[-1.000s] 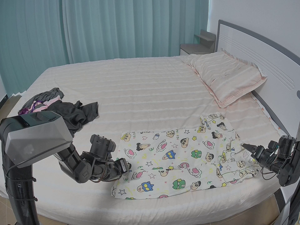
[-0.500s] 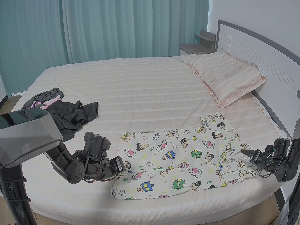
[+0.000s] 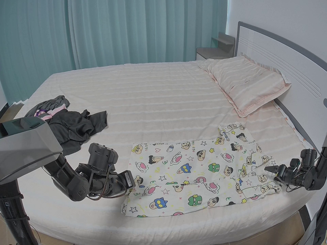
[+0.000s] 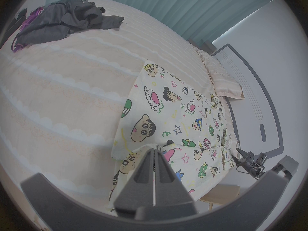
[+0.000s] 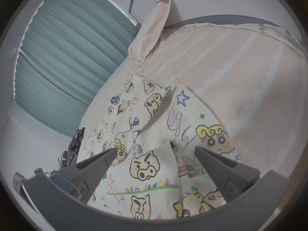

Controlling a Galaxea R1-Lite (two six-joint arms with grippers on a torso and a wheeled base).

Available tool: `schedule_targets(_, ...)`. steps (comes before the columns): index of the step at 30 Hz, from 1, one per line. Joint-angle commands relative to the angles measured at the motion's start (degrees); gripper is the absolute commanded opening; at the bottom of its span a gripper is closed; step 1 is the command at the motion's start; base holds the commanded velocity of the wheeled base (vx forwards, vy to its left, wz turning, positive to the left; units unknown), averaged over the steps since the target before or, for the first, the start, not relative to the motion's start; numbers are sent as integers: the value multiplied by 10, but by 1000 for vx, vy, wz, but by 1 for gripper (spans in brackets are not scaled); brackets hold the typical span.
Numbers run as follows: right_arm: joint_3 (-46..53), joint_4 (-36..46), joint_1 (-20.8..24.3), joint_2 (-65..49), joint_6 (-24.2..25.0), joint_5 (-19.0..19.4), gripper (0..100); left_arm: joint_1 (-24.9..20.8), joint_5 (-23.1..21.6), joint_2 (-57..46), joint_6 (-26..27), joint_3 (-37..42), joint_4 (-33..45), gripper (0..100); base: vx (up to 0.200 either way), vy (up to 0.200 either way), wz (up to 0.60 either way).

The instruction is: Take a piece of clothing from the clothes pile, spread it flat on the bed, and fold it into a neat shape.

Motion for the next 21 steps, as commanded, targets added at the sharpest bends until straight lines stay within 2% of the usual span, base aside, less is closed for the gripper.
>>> schedule_targets(1,-22,22,-2,9,-5,18,100,0,0,-1,0,1,0,0,0,0,0)
schedule_targets(3,-23,28,-2,11,-6,27,100,0,0,-1,0,1,0,0,0,0,0)
schedule_targets(5,-28,36,-6,13,-6,62,100,0,0,-1,0,1,0,0,0,0,0)
schedule_targets(8,-32,42,-7,16,-6,68,100,1,0,-1,0,1,0,0,0,0,0)
schedule_targets(9,-36,47,-7,23,-9,68,0,1,0,0,0,1,0,0,0,0,0)
schedule_targets(13,-40,49,-6,43,-40,70,0,1,0,-1,0,1,0,0,0,0,0)
schedule_targets(21,-44,49,-19,40,-40,84,0,2,1,-3,-1,1,1,0,0,0,0)
